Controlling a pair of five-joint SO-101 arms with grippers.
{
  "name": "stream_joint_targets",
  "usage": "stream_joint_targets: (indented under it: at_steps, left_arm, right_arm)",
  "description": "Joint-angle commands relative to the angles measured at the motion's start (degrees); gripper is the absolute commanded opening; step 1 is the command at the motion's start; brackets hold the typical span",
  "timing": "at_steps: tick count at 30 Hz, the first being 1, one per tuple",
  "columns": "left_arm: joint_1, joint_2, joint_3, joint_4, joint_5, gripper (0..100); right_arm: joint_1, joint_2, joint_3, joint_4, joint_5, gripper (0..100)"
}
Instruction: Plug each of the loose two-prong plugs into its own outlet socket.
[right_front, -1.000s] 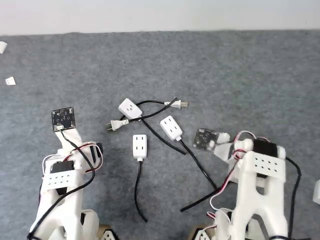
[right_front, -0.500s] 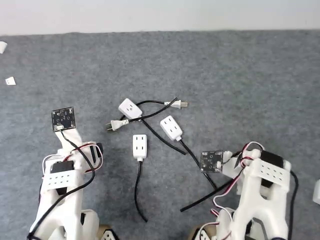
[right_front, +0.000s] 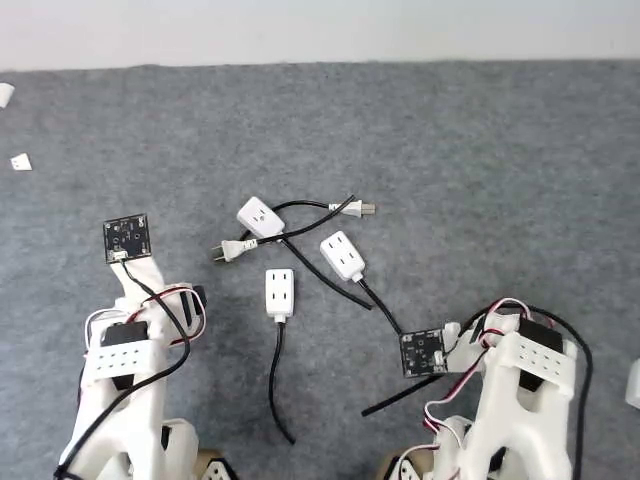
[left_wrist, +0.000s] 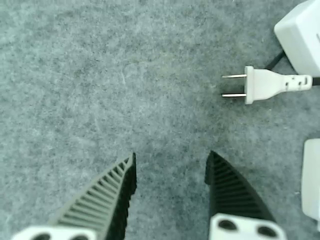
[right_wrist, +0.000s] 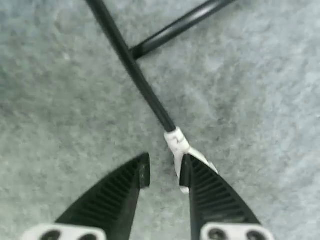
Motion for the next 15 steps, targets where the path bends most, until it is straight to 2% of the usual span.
stream_joint_targets:
  at_steps: [1,5,9,15]
  left_arm:
    - [-0.35,0.09,-3.03,-1.41,-0.53,22]
    - [-0.35,0.09,-3.03,-1.41,-0.53,22]
    - [-0.35,0.09,-3.03,-1.41,-0.79,22]
    - [-0.35,0.00,-3.03,-1.41,-2.73,22]
  right_arm:
    - [-1.63,0.75,-0.97,0.31,0.88,11.9]
    - [-4.00,0.75,-0.88,0.40,0.79,11.9]
    - [-6.73,0.75,-0.97,0.13,-2.81,11.8]
    - [-7.08,0.84,-0.88,-1.19,-3.16,11.8]
